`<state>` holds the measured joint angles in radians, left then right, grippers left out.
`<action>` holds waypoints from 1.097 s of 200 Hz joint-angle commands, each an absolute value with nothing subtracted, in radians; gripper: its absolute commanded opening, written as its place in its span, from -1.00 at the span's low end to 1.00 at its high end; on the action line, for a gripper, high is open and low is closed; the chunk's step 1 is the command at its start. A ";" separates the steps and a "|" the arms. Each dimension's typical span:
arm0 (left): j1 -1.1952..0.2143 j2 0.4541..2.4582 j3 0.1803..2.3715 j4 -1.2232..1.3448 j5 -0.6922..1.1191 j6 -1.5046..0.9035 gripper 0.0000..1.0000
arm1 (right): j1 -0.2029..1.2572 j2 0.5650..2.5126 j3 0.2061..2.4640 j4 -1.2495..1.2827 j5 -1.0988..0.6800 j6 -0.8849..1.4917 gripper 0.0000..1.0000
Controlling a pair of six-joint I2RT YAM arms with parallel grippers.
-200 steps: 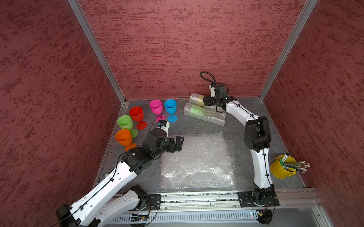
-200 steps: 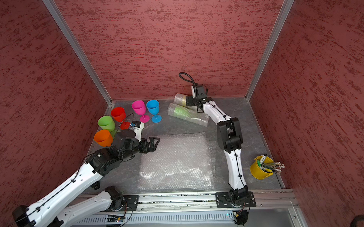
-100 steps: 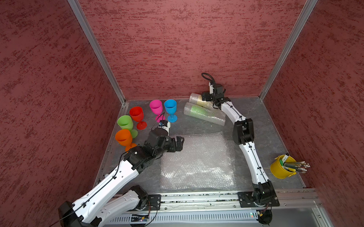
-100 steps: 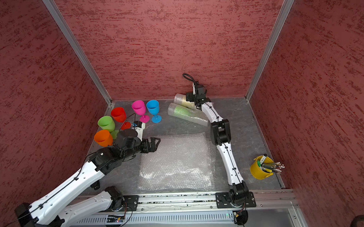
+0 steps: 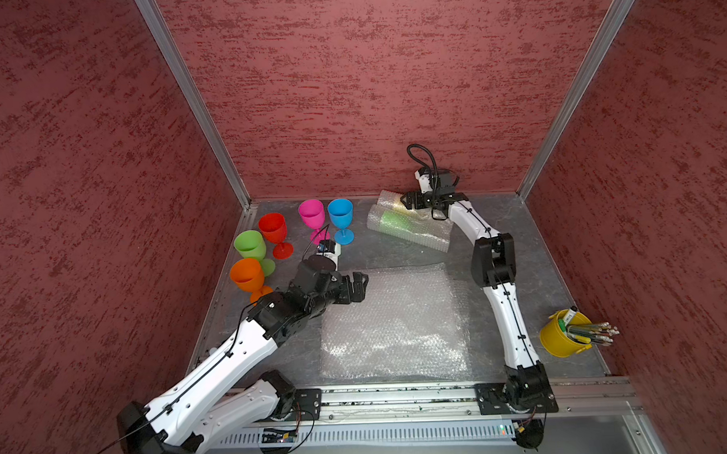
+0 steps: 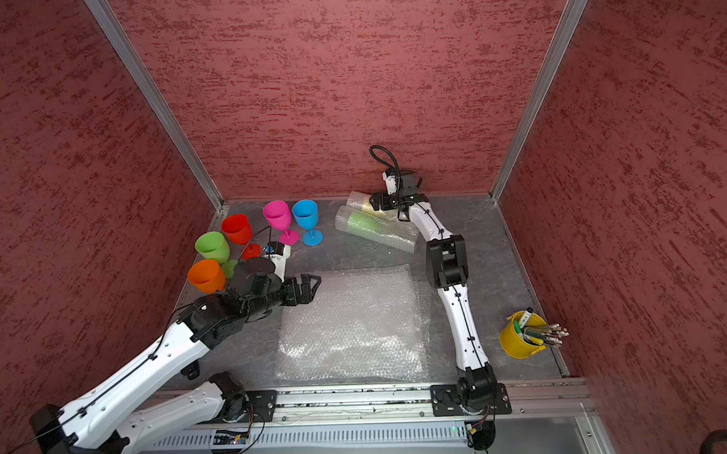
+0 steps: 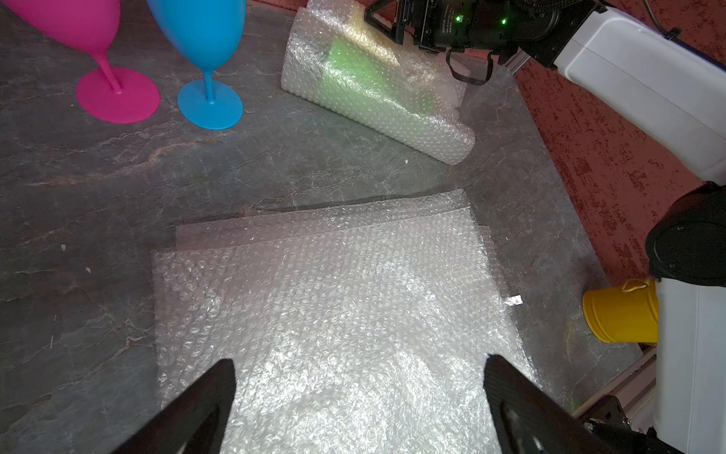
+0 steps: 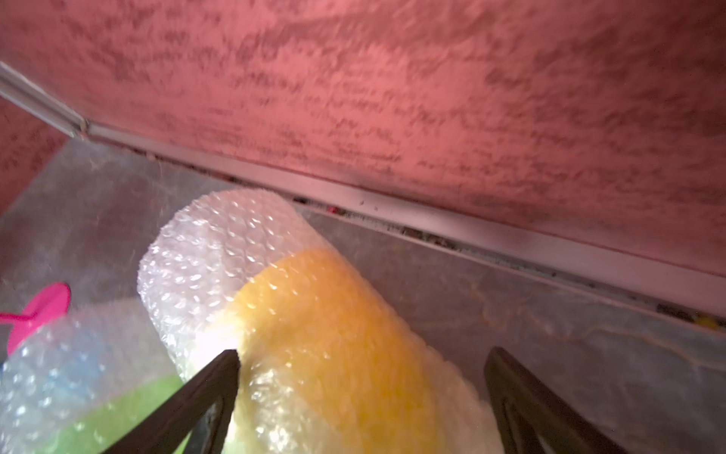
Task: Unpack wine glasses from bubble wrap
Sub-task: Move the bubble wrap to the center of the board.
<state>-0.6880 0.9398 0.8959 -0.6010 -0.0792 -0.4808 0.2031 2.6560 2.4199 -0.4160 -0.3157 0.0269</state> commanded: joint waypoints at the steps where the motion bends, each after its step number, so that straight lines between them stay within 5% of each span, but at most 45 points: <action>1: -0.687 0.922 0.891 -0.577 -0.067 -0.479 0.99 | 0.227 2.648 2.345 -0.587 -0.118 -0.080 0.97; 37: -0.690 0.919 0.890 -0.576 -0.068 -0.478 0.99 | 0.237 2.644 2.322 -0.582 0.026 -0.114 0.97; 111: -0.688 0.929 0.888 -0.570 -0.065 -0.476 0.99 | 0.242 2.619 2.241 -0.612 -0.111 -0.214 0.97; 219: -0.657 0.943 0.879 -0.552 -0.032 -0.496 0.99 | 0.182 2.649 2.398 -0.798 -0.283 0.353 0.96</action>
<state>-0.6655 0.9401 0.8921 -0.5762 -0.0486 -0.4854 0.1905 2.6362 2.4596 -0.6224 -0.2424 0.2092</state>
